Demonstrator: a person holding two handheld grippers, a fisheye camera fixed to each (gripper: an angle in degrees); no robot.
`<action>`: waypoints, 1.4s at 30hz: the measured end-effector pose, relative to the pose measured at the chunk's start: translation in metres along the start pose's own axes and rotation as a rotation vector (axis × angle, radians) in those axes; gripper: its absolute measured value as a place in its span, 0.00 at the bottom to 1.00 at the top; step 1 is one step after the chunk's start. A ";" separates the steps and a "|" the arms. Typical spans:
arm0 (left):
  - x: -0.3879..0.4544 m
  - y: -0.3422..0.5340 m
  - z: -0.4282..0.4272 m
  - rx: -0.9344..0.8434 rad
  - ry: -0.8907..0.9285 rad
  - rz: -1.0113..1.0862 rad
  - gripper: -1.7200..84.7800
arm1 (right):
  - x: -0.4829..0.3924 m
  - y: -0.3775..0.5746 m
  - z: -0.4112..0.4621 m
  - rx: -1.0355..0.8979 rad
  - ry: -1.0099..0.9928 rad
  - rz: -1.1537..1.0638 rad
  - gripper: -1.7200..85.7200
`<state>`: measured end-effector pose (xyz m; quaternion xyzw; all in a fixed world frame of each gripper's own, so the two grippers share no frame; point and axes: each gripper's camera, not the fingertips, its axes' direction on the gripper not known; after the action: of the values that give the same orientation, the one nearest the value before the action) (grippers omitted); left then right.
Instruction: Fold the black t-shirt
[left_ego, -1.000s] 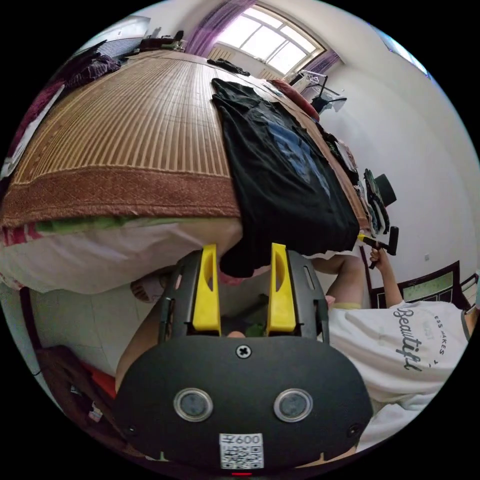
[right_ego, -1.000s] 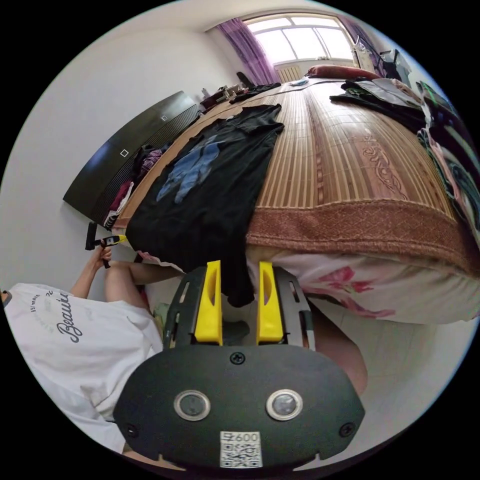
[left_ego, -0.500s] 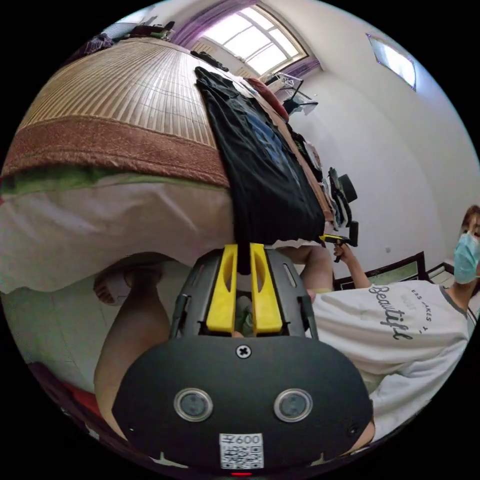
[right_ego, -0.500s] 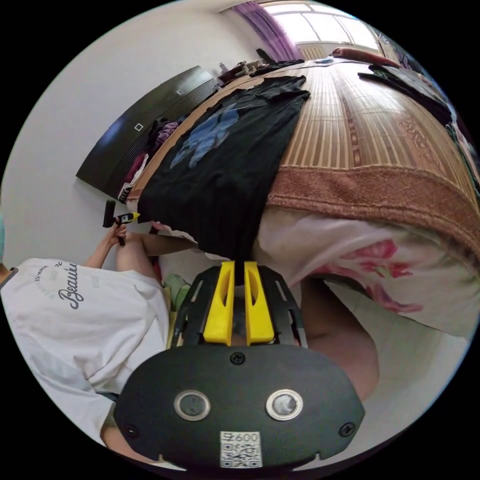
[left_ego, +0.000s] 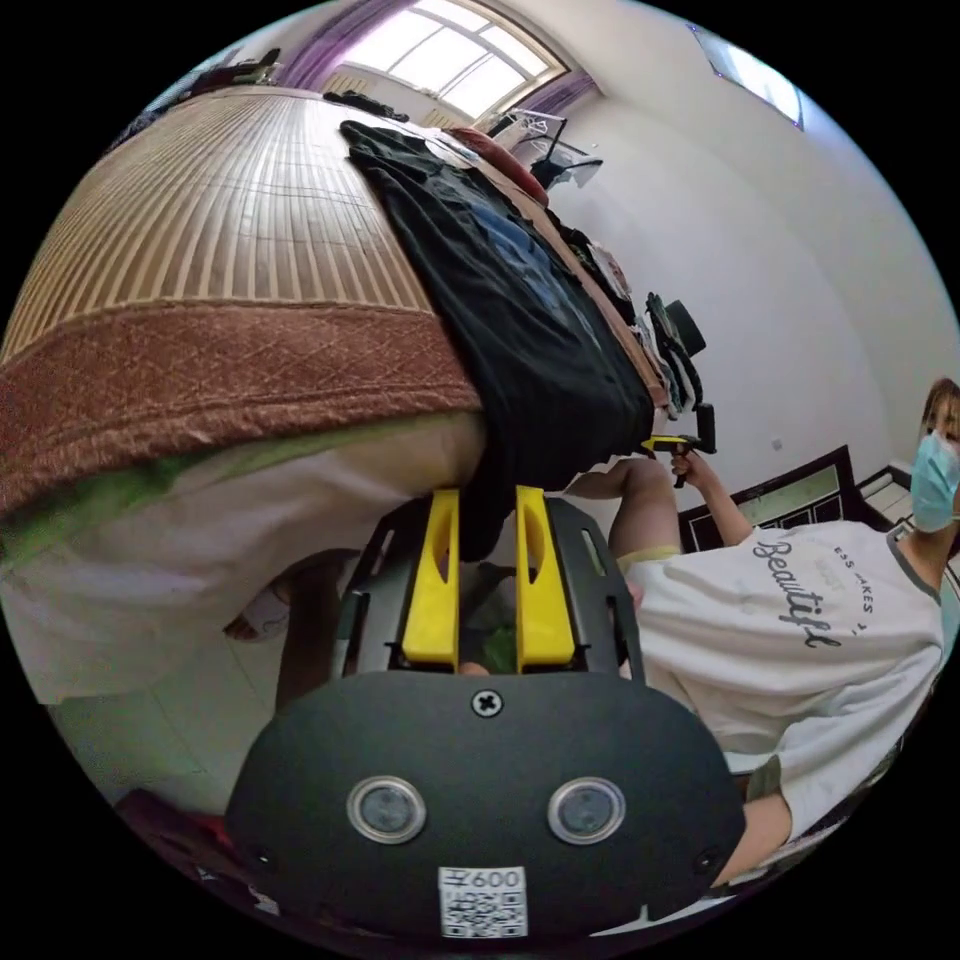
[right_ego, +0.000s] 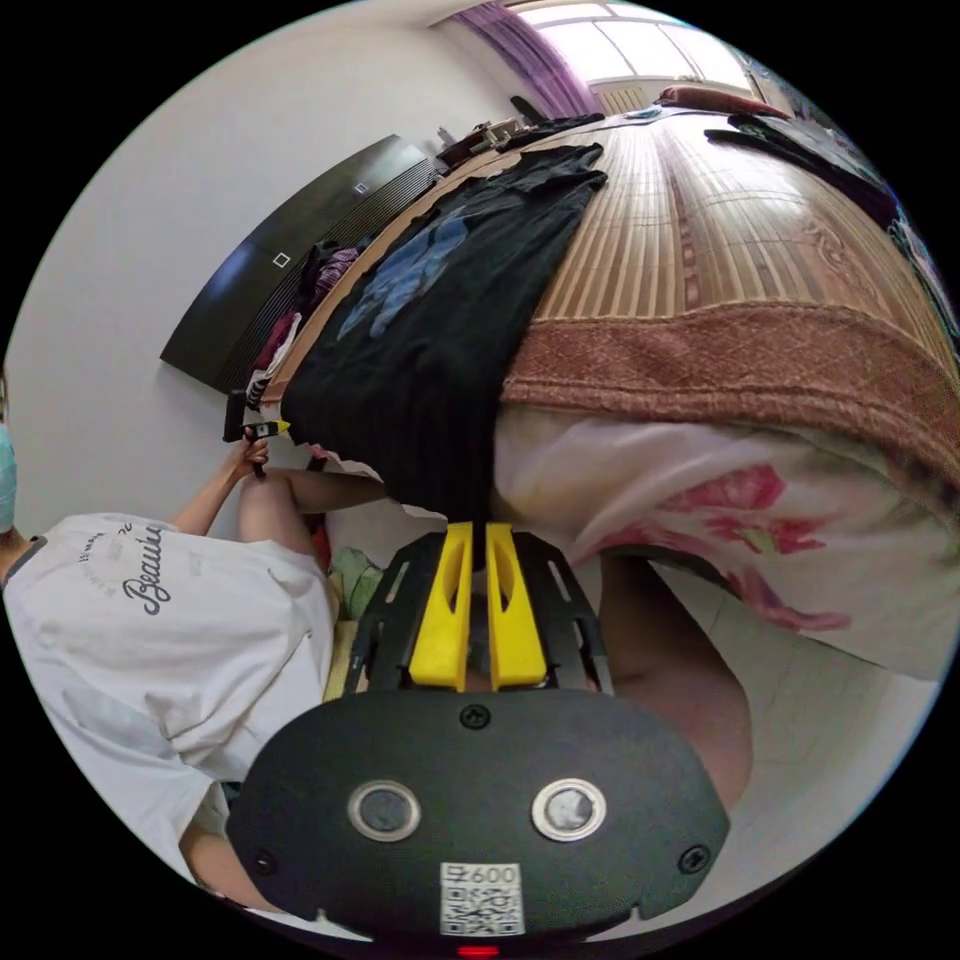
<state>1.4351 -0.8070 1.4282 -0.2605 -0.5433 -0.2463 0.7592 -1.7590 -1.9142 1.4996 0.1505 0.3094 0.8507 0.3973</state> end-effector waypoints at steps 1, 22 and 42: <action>0.017 0.002 0.004 -0.040 0.005 0.010 0.08 | -0.008 0.010 -0.004 0.005 -0.015 -0.008 0.01; 0.315 0.031 -0.142 0.271 0.312 -0.050 0.04 | -0.233 0.239 -0.196 0.443 -0.341 -0.151 0.01; 0.442 0.036 -0.196 0.394 0.472 0.025 0.04 | -0.452 0.322 -0.268 0.676 -0.407 -0.327 0.01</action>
<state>1.7226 -0.9501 1.7913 -0.0505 -0.3861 -0.1805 0.9032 -1.7923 -2.5291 1.4986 0.3861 0.5060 0.5803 0.5081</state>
